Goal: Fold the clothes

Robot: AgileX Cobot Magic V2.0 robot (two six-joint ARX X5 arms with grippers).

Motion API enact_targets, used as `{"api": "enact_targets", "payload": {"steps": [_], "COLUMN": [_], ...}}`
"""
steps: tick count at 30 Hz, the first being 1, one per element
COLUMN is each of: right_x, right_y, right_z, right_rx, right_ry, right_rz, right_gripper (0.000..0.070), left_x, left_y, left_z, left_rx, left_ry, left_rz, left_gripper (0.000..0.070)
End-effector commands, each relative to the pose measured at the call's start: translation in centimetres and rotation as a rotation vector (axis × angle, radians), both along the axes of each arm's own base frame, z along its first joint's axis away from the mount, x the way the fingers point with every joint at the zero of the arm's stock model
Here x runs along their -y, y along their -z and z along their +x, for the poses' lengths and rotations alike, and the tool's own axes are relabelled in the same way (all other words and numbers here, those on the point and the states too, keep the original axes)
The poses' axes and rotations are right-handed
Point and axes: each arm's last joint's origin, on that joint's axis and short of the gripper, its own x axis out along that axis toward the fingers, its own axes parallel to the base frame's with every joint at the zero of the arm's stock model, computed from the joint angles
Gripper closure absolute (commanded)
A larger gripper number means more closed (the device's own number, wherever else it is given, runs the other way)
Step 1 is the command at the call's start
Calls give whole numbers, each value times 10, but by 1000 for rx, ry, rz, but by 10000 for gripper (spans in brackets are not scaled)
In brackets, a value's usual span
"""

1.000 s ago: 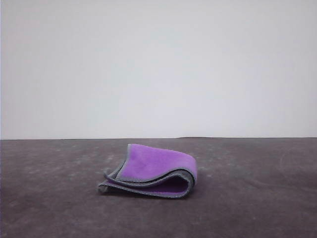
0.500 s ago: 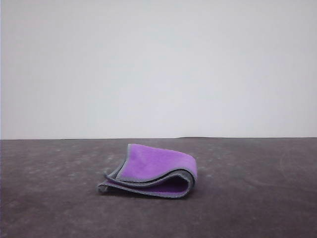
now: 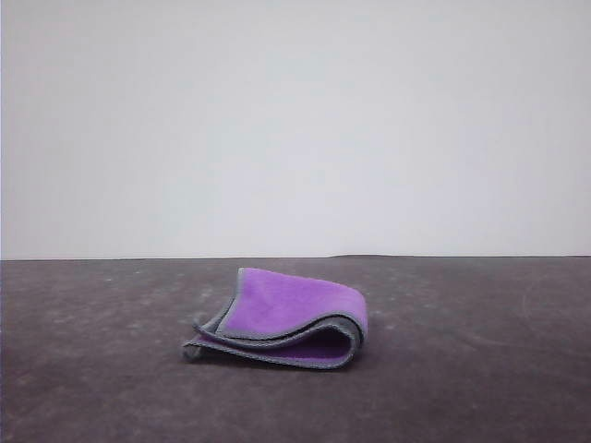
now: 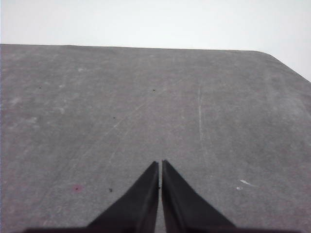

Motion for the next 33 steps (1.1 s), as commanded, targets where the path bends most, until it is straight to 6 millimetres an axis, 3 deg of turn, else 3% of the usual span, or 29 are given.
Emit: {"api": "enact_targets", "payload": {"steps": [1,33], "right_x": [0,0], "right_y": [2,1], "right_z": [0,0], "right_rx": [-5,6], "right_ry": [7,7], "right_rz": [10,10], "right_gripper": [694,694], "left_x": [0,0], "left_y": [7,7], "left_z": [1,1], "left_rx": [-28,-28], "left_ry": [-1,-1], "left_rz": [10,10], "left_gripper": [700,700]}}
